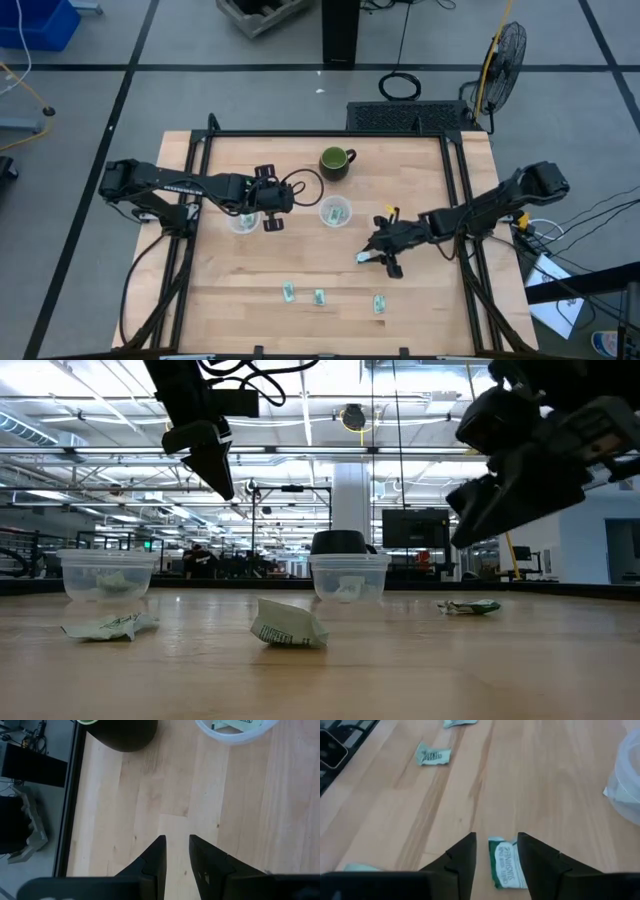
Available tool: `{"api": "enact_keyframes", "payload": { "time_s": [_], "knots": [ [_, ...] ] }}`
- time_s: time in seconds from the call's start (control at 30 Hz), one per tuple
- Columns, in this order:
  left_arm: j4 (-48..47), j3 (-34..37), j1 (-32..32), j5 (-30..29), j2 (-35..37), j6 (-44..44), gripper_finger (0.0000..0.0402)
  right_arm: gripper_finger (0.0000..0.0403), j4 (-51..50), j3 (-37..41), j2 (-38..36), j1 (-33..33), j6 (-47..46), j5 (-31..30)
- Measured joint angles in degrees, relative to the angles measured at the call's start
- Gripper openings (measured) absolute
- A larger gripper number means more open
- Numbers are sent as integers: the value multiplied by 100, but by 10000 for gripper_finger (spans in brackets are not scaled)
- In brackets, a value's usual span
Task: Pick and place Stevia / Truvia into bins
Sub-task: Put the green truvia packet into the right transparent container
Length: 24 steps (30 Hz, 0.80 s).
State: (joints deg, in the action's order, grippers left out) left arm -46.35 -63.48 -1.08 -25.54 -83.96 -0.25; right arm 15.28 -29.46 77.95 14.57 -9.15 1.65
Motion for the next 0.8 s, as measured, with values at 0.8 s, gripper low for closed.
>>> {"api": "enact_keyframes", "payload": {
  "time_s": [0.8],
  "knots": [
    [17, 1, -2, 52, -4, -1, 90, 165, 1194, 37, 1774, -17, 155, -616]
  ]
}}
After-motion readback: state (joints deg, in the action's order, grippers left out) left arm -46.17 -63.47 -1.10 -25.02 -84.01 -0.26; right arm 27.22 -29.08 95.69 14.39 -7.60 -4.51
